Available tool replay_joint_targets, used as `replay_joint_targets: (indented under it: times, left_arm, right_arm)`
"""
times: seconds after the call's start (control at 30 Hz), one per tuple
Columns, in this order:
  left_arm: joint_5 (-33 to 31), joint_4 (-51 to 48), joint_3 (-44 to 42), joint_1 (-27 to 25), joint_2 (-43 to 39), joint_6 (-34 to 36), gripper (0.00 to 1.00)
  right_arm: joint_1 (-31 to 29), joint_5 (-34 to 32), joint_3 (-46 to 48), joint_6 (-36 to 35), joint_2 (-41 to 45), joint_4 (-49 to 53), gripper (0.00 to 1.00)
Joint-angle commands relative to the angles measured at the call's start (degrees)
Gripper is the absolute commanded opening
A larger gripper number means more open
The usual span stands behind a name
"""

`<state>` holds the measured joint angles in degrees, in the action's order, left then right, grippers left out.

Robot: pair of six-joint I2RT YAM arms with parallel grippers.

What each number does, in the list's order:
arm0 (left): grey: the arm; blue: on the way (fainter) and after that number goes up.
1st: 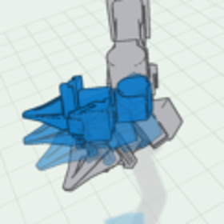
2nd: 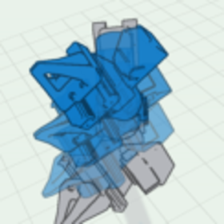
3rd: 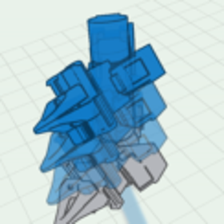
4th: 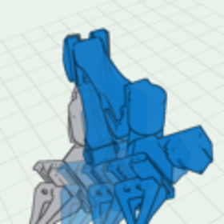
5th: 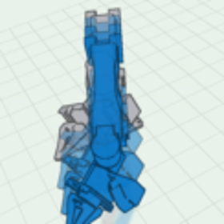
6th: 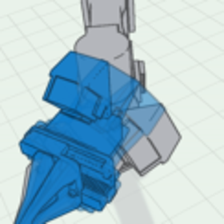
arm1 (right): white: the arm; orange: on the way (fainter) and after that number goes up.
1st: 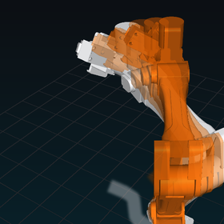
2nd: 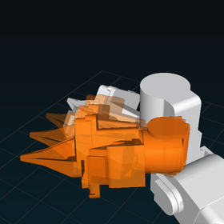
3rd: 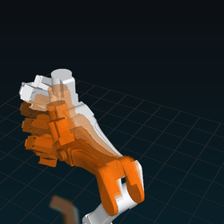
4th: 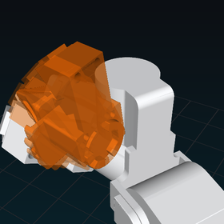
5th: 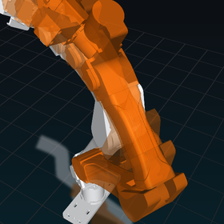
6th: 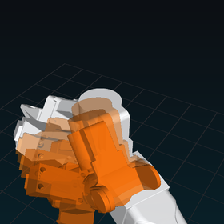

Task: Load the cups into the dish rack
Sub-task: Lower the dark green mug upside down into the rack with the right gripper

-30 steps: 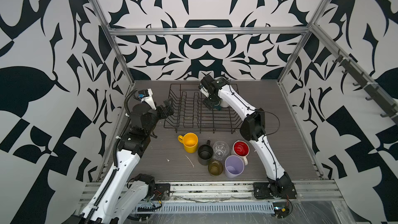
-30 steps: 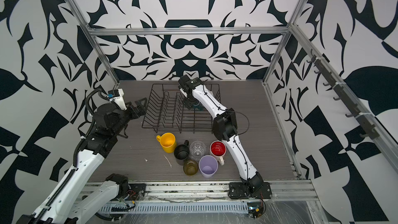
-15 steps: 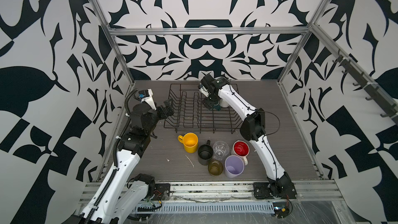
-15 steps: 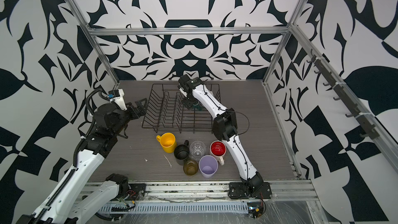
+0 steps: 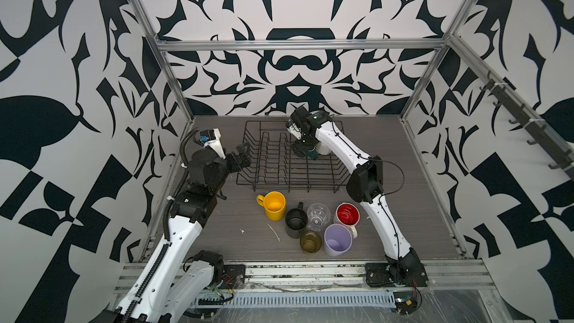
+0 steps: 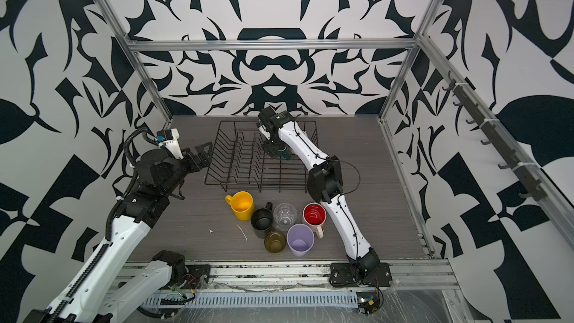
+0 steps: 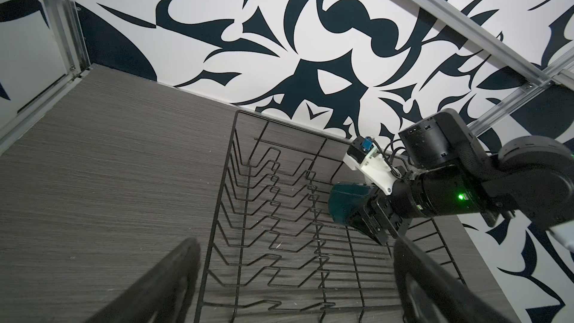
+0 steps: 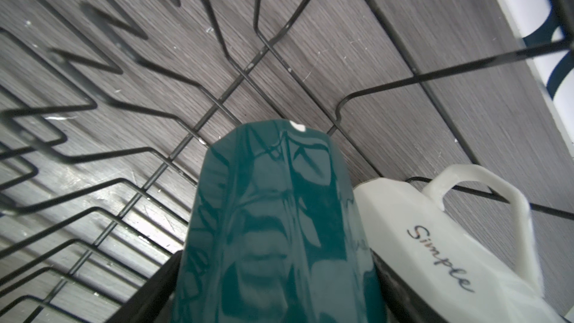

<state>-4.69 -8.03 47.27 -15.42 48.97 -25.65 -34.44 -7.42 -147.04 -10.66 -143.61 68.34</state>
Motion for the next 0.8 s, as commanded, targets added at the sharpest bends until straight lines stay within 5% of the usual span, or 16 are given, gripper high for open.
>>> replay_joint_targets:
  times: [0.0, 0.4, 0.57, 0.77]
  left_arm:
    - [0.51, -0.14, -0.76, 0.21, -0.19, -0.19, 0.99]
    - [0.73, -0.14, -0.86, 0.2, -0.1, -0.28, 0.99]
    - [0.72, -0.14, -0.83, 0.18, -0.1, -0.19, 1.0]
    - [0.73, -0.15, -0.69, 0.15, -0.1, -0.19, 1.0]
  right_arm:
    - [-0.01, 1.08, -2.44, 0.58, 2.9, -0.78, 0.7]
    - [0.24, 1.96, -2.45, 0.66, 2.9, -1.1, 0.79]
    - [0.25, 2.58, -2.45, 0.61, 2.9, -1.23, 0.92]
    - [0.25, 2.98, -2.42, 0.64, 1.4, -1.47, 0.93]
